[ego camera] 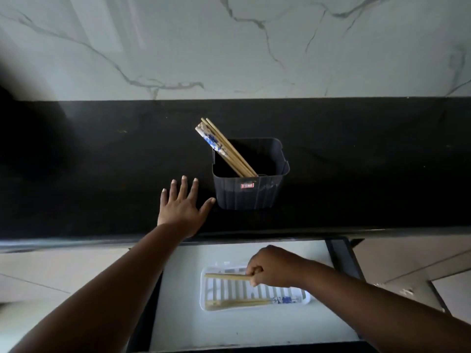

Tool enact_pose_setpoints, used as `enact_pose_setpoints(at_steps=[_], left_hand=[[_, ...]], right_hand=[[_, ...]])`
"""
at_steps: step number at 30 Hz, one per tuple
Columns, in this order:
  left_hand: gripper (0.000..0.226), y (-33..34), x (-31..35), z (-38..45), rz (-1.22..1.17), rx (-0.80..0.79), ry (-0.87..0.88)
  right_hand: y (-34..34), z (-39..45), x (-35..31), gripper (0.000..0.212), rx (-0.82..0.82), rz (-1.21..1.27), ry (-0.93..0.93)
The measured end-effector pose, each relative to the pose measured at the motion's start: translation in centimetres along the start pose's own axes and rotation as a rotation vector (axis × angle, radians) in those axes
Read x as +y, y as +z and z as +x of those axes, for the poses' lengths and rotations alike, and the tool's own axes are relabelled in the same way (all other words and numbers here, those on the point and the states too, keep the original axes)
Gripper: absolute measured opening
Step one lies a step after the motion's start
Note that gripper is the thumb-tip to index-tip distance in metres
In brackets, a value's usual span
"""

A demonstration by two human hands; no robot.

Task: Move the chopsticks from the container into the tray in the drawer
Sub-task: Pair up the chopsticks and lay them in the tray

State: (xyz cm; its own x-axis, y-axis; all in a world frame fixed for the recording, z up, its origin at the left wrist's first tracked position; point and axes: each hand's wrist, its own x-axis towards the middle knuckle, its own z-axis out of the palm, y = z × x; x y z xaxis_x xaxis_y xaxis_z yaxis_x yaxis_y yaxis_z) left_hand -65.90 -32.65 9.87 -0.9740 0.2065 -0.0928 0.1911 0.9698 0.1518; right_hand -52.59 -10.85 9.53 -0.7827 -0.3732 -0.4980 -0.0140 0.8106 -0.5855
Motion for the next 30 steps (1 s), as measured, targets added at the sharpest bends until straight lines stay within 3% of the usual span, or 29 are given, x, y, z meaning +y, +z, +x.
enact_pose_setpoints(at_steps=[5, 10, 20, 25, 30], left_hand=[[0.088, 1.3, -0.7, 0.5, -0.003, 0.064, 0.01], [0.088, 1.3, -0.7, 0.3, -0.001, 0.067, 0.013], [0.085, 1.1, -0.7, 0.3, -0.011, 0.07, 0.017], [0.086, 1.2, -0.7, 0.3, -0.011, 0.069, 0.024], [0.086, 1.1, -0.7, 0.2, -0.016, 0.07, 0.026]], right_hand=[[4.0, 1.8, 2.4, 0.018, -0.017, -0.06, 0.134], [6.1, 3.7, 2.6, 0.015, -0.071, -0.157, 0.154], [8.0, 5.4, 3.2, 0.018, -0.095, -0.229, 0.168], [8.6, 4.8, 3.6, 0.01, 0.0, -0.375, 0.055], [6.0, 3.6, 1.2, 0.03, -0.013, -0.258, 0.116]])
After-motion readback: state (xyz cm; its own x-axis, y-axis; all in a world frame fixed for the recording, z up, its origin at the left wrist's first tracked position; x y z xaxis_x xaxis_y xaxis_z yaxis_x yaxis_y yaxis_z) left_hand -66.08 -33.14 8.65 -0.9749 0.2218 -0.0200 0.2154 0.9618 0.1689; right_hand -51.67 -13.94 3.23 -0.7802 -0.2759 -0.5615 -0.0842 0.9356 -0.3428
